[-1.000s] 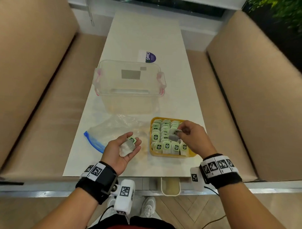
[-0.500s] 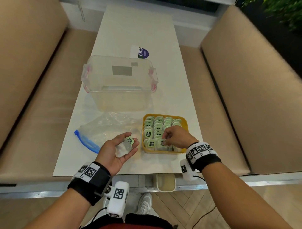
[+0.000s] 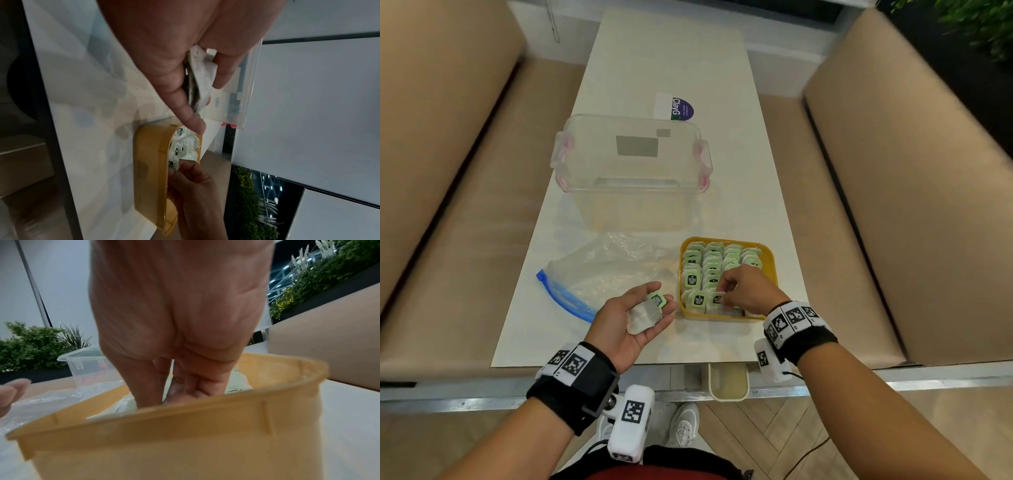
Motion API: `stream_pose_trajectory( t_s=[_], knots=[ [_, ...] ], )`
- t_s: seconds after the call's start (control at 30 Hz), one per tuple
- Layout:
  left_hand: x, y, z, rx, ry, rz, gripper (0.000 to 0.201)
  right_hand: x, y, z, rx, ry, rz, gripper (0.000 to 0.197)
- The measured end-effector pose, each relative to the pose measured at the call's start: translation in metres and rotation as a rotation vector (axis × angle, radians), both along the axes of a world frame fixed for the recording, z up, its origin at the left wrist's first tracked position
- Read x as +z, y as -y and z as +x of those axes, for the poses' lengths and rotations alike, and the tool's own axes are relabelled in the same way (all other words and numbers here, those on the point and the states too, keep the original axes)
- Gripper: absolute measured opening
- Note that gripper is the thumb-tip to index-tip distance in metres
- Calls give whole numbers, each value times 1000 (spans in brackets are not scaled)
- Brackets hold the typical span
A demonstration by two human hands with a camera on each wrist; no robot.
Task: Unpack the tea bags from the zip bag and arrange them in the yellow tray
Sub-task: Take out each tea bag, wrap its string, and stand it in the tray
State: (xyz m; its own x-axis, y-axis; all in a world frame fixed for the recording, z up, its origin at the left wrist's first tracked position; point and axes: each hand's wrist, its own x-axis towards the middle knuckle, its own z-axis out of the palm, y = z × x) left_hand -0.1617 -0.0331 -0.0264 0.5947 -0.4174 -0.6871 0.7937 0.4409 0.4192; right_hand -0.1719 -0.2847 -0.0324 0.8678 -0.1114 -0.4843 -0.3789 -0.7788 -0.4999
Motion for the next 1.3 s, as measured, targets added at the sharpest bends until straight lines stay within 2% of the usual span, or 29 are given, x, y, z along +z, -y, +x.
stream_pose_trajectory(
  t_s=[0.13,0.23,0.33,0.43,0.53,0.67,0.77,0.93,1.13,1.3],
  knots=[
    [-2,-1,0,1,-3,4,26,-4,-3,0,-20,27,-39,14],
    [-2,-1,-1,2,-1,2,25,-3,-3,0,-74,57,-46,27],
    [0,1,0,6,-4,-8,27,10,-10,-4,-95,209,-96,36],
    [2,5,2,10,-29,-21,32,34,-38,-17,93,471,67,32],
    [6,10,3,5,-33,-38,34,48,-70,-33,318,554,181,31],
    [8,15,2,7,-41,-56,40,39,-88,-36,301,569,134,41],
    [10,17,-1,-17,-52,-69,48,31,-102,-39,427,575,23,44],
    [10,17,-1,-14,-50,-56,46,24,-109,-39,456,552,-32,37],
    [4,14,-1,-52,-54,-54,48,20,-106,-41,554,637,-100,24],
    [3,11,-4,-41,-59,-122,45,18,-103,-45,553,769,-139,14]
  ],
)
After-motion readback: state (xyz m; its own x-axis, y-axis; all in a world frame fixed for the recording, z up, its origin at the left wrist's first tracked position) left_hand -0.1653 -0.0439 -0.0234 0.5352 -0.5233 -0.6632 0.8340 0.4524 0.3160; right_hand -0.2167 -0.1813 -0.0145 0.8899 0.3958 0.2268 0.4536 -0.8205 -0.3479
